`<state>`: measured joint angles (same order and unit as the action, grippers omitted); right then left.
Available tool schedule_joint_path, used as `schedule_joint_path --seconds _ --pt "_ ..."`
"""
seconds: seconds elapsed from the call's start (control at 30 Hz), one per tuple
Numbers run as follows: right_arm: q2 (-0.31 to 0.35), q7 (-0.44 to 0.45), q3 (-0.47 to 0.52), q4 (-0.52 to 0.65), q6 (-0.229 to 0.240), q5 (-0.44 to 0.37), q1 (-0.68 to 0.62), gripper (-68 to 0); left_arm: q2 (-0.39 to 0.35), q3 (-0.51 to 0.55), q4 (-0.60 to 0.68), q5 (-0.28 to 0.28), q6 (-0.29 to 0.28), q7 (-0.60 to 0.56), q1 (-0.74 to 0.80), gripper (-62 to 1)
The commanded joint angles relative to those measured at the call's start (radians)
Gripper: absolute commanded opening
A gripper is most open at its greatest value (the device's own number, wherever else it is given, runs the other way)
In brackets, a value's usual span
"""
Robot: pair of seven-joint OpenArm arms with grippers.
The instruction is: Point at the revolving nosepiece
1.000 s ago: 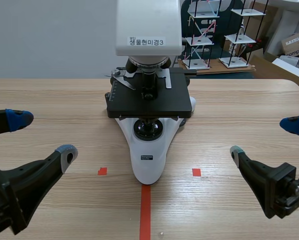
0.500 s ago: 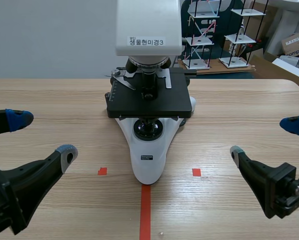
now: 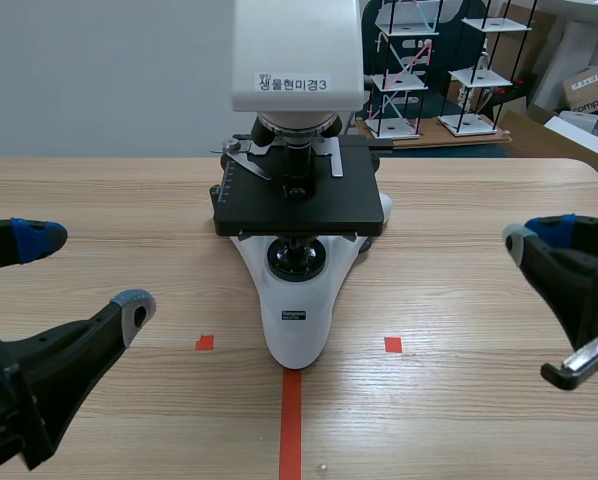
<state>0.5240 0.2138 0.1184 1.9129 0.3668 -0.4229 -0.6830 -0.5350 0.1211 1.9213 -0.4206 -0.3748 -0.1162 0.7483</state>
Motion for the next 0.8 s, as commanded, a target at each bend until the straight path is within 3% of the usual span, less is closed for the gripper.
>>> schedule_joint_path --seconds 0.0,0.23,0.57,0.77 --pt "0.01 0.023 0.005 0.014 0.002 -0.011 0.041 -66.0 0.003 0.003 0.005 -0.009 -0.002 -0.014 0.002 0.8" --pt "0.011 0.093 -0.034 0.014 0.005 0.062 0.159 -66.7 0.003 0.003 0.005 -0.006 -0.002 -0.014 0.002 0.8" --pt "0.011 0.092 -0.214 -0.046 0.0 0.13 0.363 -66.7 0.003 0.003 0.005 -0.006 -0.002 -0.014 0.002 0.8" --pt "0.01 0.093 -0.29 -0.105 -0.027 0.14 0.437 -66.7 0.003 0.003 0.005 -0.006 -0.002 -0.014 0.002 0.8"
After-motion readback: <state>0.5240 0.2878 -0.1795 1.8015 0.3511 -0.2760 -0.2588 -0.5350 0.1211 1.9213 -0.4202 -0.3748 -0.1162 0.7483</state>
